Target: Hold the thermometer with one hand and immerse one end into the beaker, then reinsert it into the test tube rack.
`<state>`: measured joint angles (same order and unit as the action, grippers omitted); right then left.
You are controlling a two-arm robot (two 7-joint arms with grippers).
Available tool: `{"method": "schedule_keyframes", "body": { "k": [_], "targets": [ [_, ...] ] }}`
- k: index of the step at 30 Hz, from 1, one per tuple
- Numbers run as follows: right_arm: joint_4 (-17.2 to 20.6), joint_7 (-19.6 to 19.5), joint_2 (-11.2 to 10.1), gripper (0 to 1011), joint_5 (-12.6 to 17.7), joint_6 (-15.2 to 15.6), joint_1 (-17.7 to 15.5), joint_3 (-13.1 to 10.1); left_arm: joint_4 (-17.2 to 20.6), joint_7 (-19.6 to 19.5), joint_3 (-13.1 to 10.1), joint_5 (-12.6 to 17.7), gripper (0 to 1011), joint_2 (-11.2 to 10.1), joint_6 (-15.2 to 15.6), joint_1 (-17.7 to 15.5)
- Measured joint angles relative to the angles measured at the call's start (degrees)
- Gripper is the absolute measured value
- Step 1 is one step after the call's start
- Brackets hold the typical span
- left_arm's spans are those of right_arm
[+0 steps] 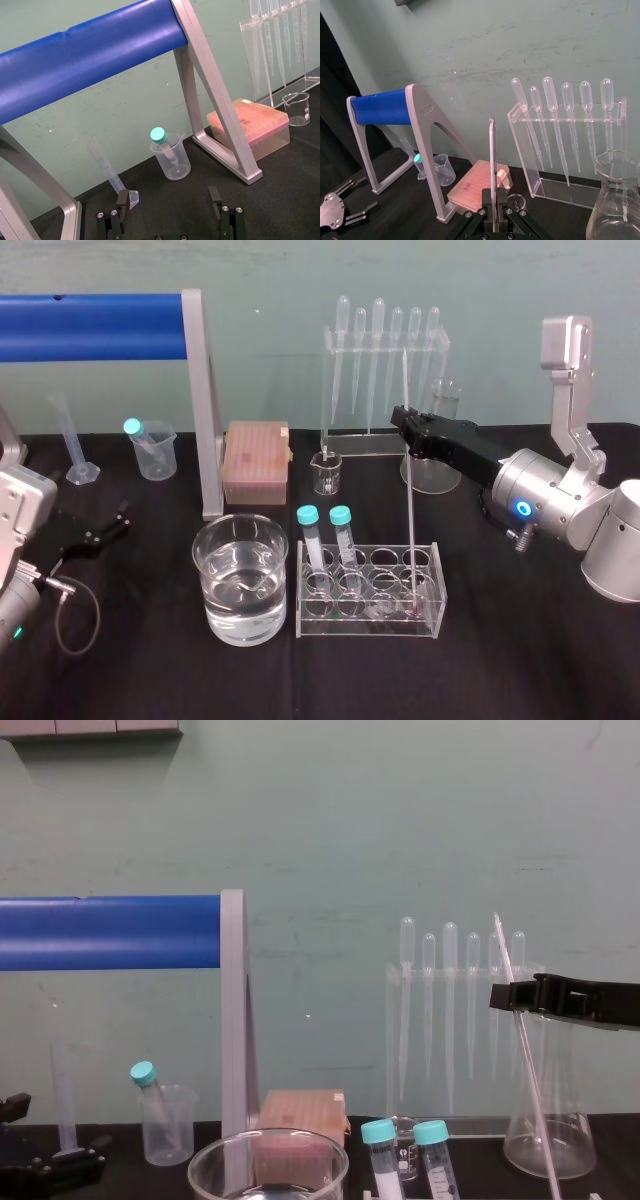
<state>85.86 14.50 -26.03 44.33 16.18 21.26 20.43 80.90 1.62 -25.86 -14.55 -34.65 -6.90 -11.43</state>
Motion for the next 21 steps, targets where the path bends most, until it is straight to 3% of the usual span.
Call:
{"method": "schedule_keyframes", "body": {
  "k": [11,21],
  "targets": [
    [0.8,0.0,0.0,56,0.4,-1.2,0.1,-0.8,0.0,0.0,0.0,0.0,1008,0.0,0.0,0.0],
    [5.1,1.4,-1.0,56,2.7,-4.0,0.9,-3.1,0.0,0.0,0.0,0.0,1008,0.0,0.0,0.0]
  ]
}}
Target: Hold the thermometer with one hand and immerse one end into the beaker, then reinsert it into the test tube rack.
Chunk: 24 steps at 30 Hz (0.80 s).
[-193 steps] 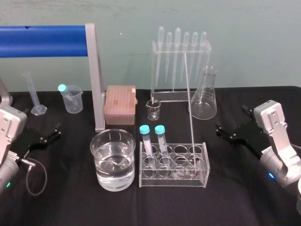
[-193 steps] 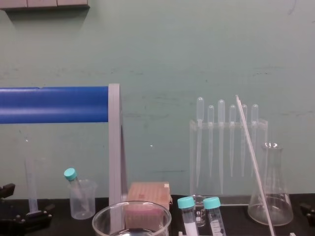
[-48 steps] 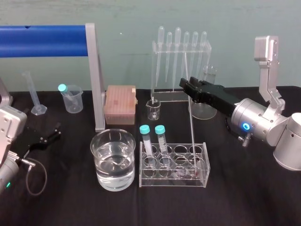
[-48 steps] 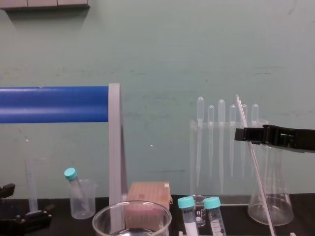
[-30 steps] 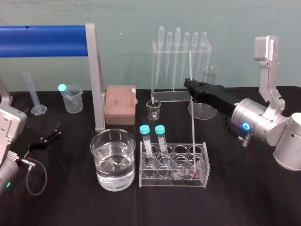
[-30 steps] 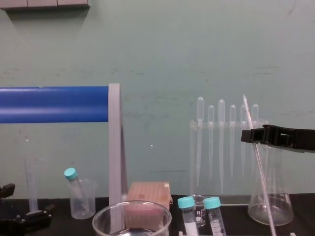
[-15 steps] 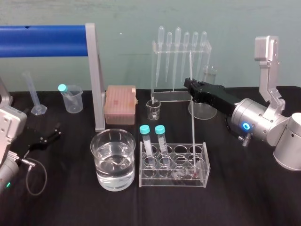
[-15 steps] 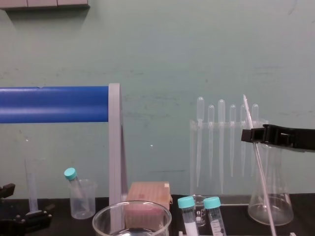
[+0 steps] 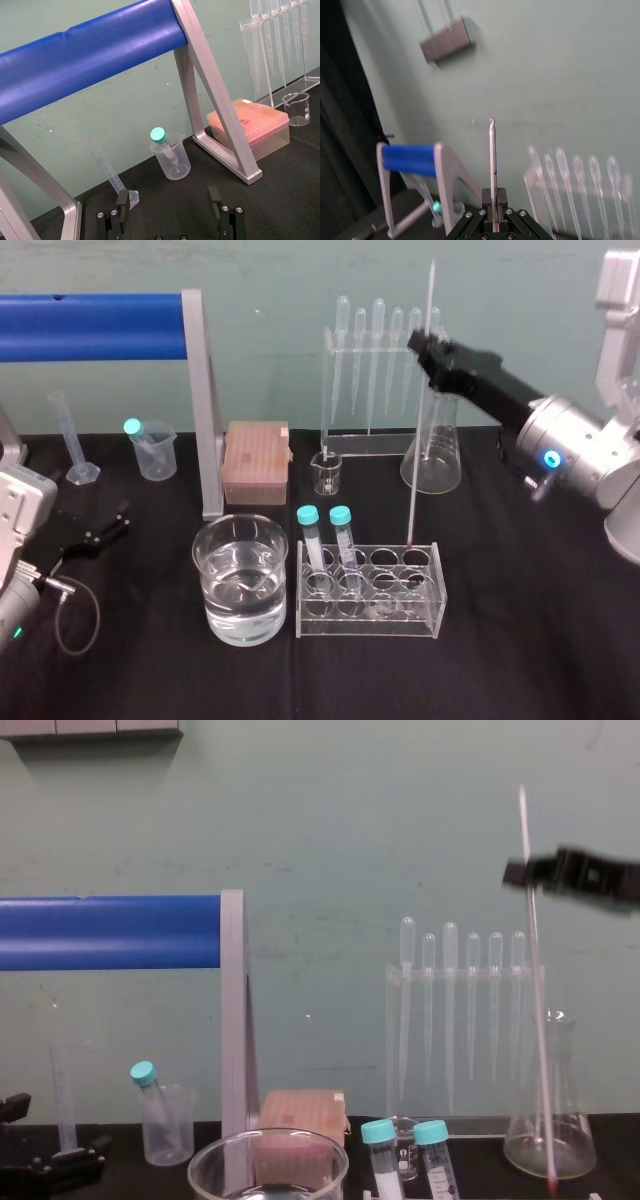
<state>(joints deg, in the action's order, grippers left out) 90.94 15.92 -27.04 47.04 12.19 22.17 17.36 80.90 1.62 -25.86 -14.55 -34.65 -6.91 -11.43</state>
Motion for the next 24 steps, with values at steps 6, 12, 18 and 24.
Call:
{"method": "schedule_keyframes", "body": {
  "k": [6,12,18,24],
  "targets": [
    [1.3,3.1,-0.1,56,0.4,-4.0,2.2,-0.3,0.0,0.0,0.0,0.0,1008,0.0,0.0,0.0],
    [0.0,8.4,2.1,56,1.4,-9.7,5.1,0.6,0.0,0.0,0.0,0.0,1008,0.0,0.0,0.0],
    [-3.8,16.1,5.8,56,5.0,-15.6,7.2,2.0,0.0,0.0,0.0,0.0,1008,0.0,0.0,0.0],
    [-7.1,21.8,7.9,56,6.4,-17.8,9.1,5.1,0.0,0.0,0.0,0.0,1008,0.0,0.0,0.0]
  ]
}}
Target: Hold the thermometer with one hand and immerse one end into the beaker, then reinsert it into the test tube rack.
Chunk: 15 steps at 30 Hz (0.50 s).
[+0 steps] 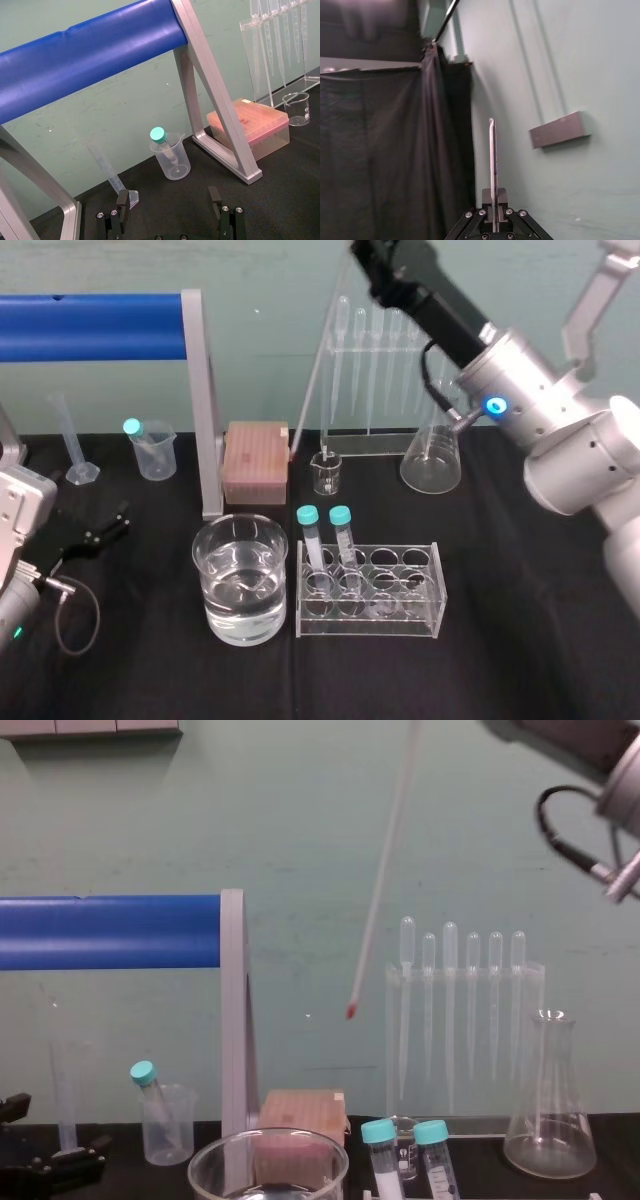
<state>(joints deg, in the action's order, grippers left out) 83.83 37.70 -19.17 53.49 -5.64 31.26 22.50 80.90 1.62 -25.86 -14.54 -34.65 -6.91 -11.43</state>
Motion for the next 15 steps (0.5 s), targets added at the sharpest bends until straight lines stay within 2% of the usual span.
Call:
{"method": "schedule_keyframes", "body": {
  "k": [9,15],
  "targets": [
    [-2.1,4.3,1.0,56,-1.3,-0.3,1.1,5.8,0.0,0.0,0.0,0.0,1008,0.0,0.0,0.0],
    [-3.6,7.3,1.6,56,-2.3,-1.5,1.2,8.5,0.0,0.0,0.0,0.0,1008,0.0,0.0,0.0]
  ]
}}
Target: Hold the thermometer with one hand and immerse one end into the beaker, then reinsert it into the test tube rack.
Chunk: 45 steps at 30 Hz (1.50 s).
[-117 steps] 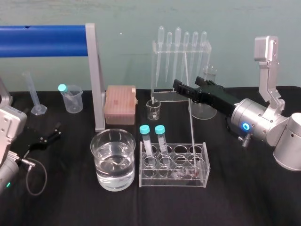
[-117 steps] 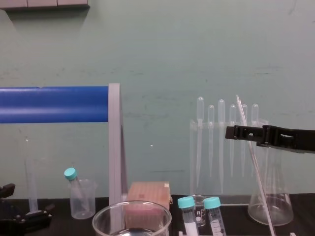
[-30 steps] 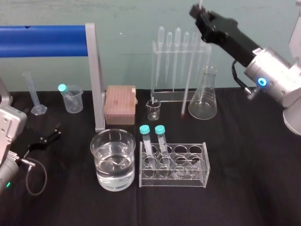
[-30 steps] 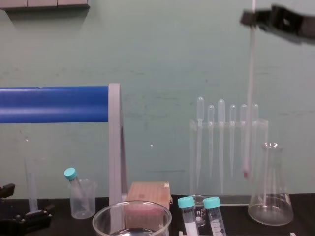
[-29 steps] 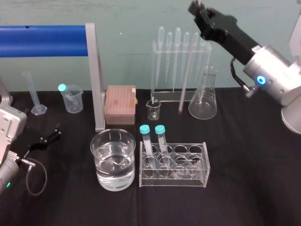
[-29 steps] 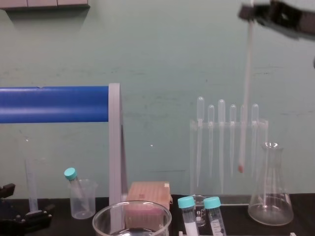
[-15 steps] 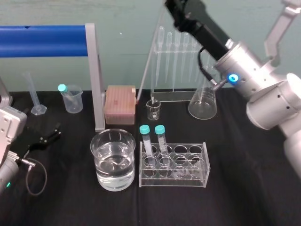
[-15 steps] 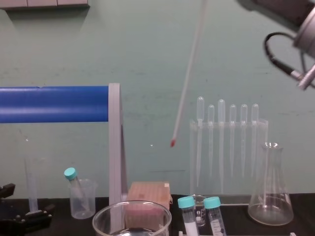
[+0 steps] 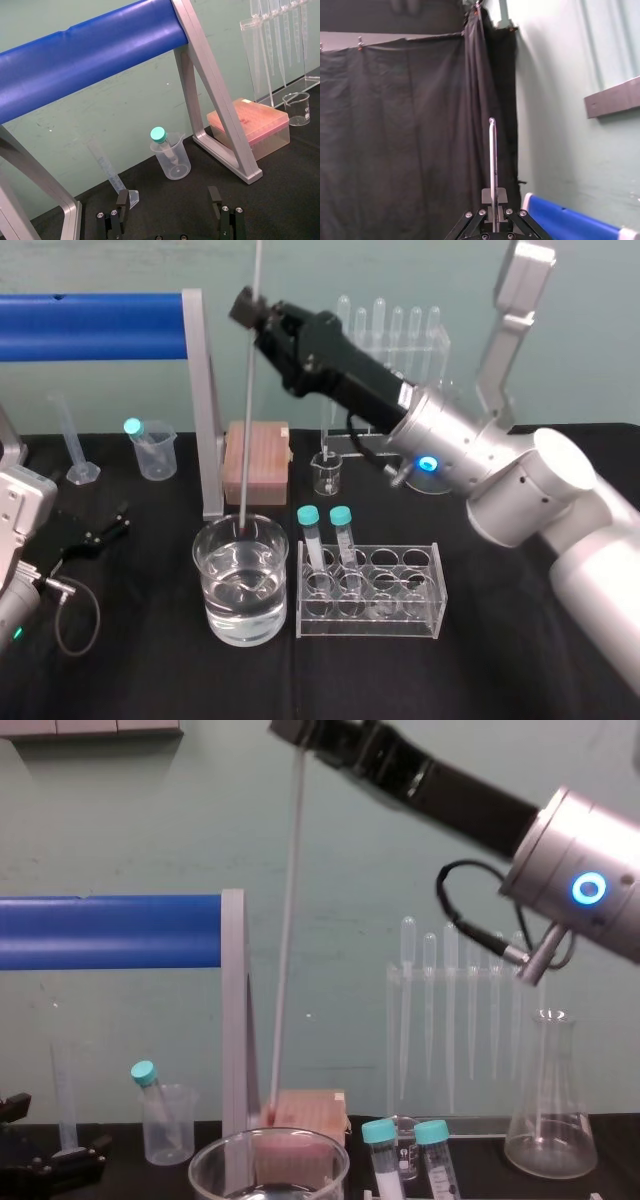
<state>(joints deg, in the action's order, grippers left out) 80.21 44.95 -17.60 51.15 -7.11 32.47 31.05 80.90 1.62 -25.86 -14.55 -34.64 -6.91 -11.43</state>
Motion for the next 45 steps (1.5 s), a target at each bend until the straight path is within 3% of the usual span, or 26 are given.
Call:
{"method": "schedule_keyframes", "body": {
  "k": [13,45],
  "targets": [
    [-5.4,2.4,1.4,56,-2.5,-1.1,1.2,3.1,0.0,0.0,0.0,0.0,1008,0.0,0.0,0.0],
    [-17.0,6.9,4.9,56,-6.8,-3.6,3.7,4.6,0.0,0.0,0.0,0.0,1008,0.0,0.0,0.0]
  ]
}}
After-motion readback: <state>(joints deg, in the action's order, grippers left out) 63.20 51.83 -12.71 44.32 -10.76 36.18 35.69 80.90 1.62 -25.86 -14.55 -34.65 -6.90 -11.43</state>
